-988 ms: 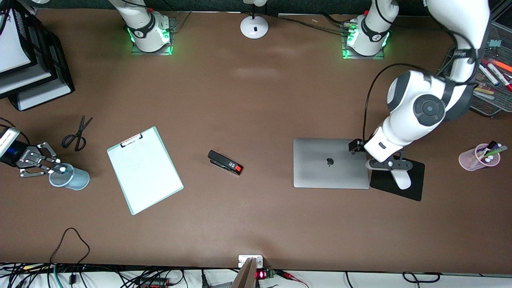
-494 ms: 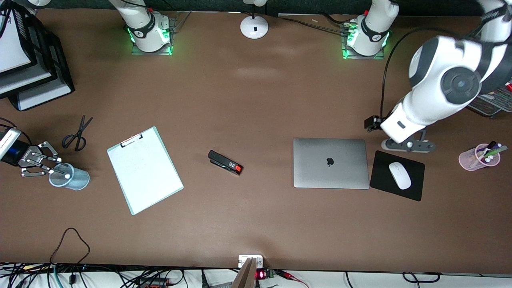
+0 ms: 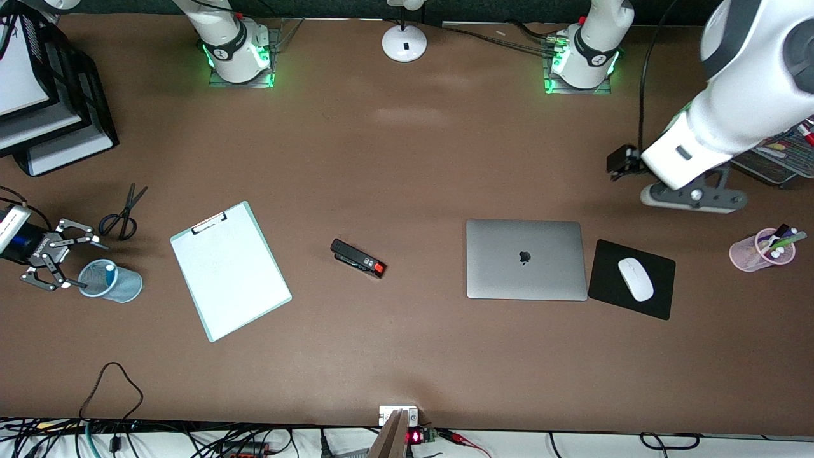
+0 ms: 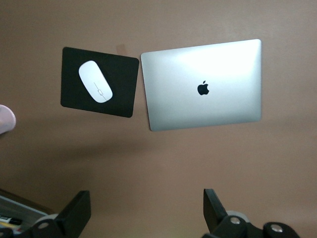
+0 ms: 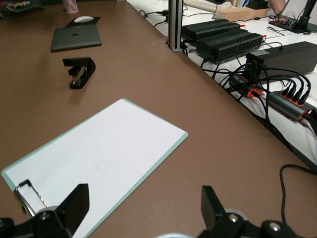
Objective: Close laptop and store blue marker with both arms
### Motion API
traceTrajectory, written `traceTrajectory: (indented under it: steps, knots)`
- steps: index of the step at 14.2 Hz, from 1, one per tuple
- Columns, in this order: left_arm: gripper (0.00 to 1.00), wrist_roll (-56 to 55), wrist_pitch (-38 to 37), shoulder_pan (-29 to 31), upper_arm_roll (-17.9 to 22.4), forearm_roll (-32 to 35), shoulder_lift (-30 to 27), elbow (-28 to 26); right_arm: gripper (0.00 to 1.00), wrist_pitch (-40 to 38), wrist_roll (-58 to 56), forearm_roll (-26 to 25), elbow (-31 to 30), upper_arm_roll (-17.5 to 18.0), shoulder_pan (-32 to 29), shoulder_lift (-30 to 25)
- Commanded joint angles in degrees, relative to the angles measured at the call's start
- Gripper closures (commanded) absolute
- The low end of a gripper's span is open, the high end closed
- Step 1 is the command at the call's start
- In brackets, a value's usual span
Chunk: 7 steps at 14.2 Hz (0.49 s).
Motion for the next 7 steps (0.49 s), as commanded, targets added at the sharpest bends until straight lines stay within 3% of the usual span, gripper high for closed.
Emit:
traceTrajectory:
  steps: [1,3,5,7]
  knots:
    - [0.0,6.5,-2.4,0.1,1.2,1.1,-1.2,2.5,0.0,-0.5,8.3,0.3,0.3,0.2,1.9,-2.3]
    - [0.0,6.7,-1.9,-0.5,4.2,0.6,-5.1,-0.7,0.0,-0.1,13.8,-0.4,1.1,0.0,3.9,-3.0]
    - [0.0,6.2,4.5,-0.7,5.7,-2.2,-10.4,-7.8,0.0,-0.5,23.2,-5.7,7.7,0.1,6.1,-3.7]
    - [0.0,5.1,6.0,-2.3,7.4,-2.3,-12.3,-11.6,0.0,-0.6,32.6,-11.1,12.0,0.4,7.7,-4.2]
